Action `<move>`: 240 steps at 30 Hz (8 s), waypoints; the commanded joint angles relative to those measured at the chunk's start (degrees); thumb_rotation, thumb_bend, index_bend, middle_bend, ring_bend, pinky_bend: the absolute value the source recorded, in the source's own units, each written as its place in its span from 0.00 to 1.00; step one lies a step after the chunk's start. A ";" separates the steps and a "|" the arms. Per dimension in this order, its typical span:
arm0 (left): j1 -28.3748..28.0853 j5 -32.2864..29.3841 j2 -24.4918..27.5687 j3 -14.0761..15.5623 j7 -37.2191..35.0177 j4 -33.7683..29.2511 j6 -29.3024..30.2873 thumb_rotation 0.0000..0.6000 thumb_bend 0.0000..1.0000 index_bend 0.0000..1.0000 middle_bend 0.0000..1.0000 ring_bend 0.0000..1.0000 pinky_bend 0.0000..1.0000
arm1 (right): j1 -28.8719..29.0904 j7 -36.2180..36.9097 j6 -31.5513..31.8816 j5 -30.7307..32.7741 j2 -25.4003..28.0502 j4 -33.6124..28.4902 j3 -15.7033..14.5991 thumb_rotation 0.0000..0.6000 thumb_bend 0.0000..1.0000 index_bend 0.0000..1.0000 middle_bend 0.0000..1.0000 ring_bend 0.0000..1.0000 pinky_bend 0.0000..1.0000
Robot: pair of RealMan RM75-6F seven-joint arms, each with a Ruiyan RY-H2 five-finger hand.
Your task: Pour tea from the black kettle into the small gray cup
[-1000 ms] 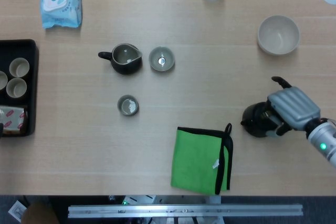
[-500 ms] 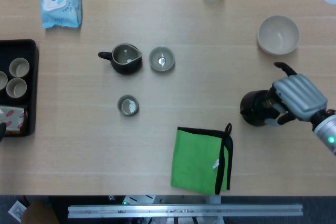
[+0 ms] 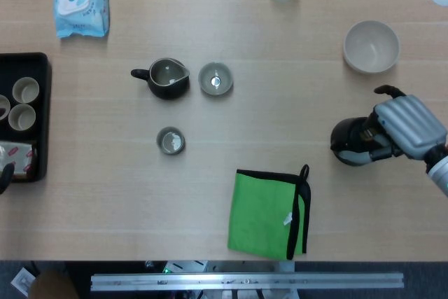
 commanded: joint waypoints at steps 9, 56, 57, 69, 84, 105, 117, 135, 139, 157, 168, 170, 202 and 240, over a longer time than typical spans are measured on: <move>-0.01 0.11 0.10 0.08 0.14 -0.08 0.10 1.00 0.32 0.11 0.13 0.12 0.03 | 0.26 -2.79 0.65 0.75 0.26 -0.96 0.44 0.35 0.22 1.00 0.98 0.95 0.19; -1.74 1.56 -1.24 -0.66 -0.36 1.65 -0.70 1.00 0.33 0.11 0.13 0.12 0.03 | -2.55 -6.69 9.40 -2.22 0.17 -0.86 1.97 0.77 0.36 1.00 0.97 0.95 0.22; -1.92 1.62 -1.39 -0.67 -0.34 1.79 -0.93 1.00 0.32 0.11 0.13 0.12 0.03 | -2.79 -6.36 9.80 -2.42 0.15 -0.84 2.02 0.76 0.36 1.00 0.97 0.95 0.22; -3.80 1.43 -2.11 -0.80 0.49 3.03 -3.53 1.00 0.32 0.11 0.14 0.12 0.03 | -3.74 -4.19 10.60 -3.95 0.94 -0.74 2.08 0.77 0.36 1.00 0.97 0.95 0.22; -11.52 4.38 -4.04 -0.34 1.39 3.92 -14.03 1.00 0.33 0.15 0.18 0.14 0.03 | -3.89 -3.53 10.08 -3.17 2.85 -1.31 2.92 0.77 0.36 1.00 0.97 0.95 0.22; -22.11 -2.32 -13.62 -1.91 6.99 7.16 -28.66 1.00 0.28 0.26 0.24 0.21 0.09 | -3.99 -1.78 9.23 -2.67 4.32 -1.04 3.53 0.77 0.36 1.00 0.97 0.95 0.22; -26.45 -8.78 -19.51 -2.93 13.86 10.08 -32.71 1.00 0.28 0.26 0.22 0.20 0.09 | -4.33 -0.82 9.40 -3.17 4.95 -1.24 3.58 0.77 0.35 1.00 0.97 0.95 0.22; -30.80 -15.61 -24.29 -2.84 18.14 13.72 -35.34 1.00 0.28 0.23 0.21 0.19 0.09 | -4.69 0.49 9.33 -3.59 5.69 -0.84 3.66 0.77 0.36 1.00 0.97 0.95 0.22; -31.48 -16.63 -25.03 -2.60 18.80 13.89 -35.38 1.00 0.28 0.23 0.21 0.19 0.09 | -4.72 0.73 9.29 -3.75 5.82 -0.82 3.68 0.77 0.35 1.00 0.97 0.95 0.22; -33.18 -18.98 -28.33 -1.63 19.54 15.58 -34.55 1.00 0.28 0.24 0.21 0.19 0.09 | -5.26 2.13 9.50 -4.41 6.41 -0.46 3.54 0.77 0.36 1.00 0.97 0.95 0.22; -33.56 -19.63 -30.46 -1.39 18.78 16.60 -33.97 1.00 0.28 0.26 0.22 0.20 0.09 | -5.47 2.76 9.51 -4.70 6.65 -0.18 3.51 0.77 0.36 1.00 0.97 0.95 0.21; -33.66 -19.89 -30.77 -1.35 18.65 16.86 -34.03 1.00 0.28 0.27 0.22 0.20 0.09 | -5.50 2.89 9.52 -4.79 6.70 -0.17 3.51 0.77 0.36 1.00 0.97 0.95 0.22; -34.81 -19.95 -31.62 -1.49 18.47 16.80 -32.83 1.00 0.28 0.36 0.30 0.23 0.09 | -5.30 4.46 9.39 -5.72 6.89 -0.05 3.96 0.77 0.35 1.00 0.97 0.95 0.22; -45.20 -33.06 -40.72 -5.25 29.29 16.02 -34.56 1.00 0.28 0.36 0.29 0.23 0.09 | -5.07 6.37 9.69 -6.62 9.62 -2.76 4.67 0.77 0.35 1.00 0.97 0.95 0.22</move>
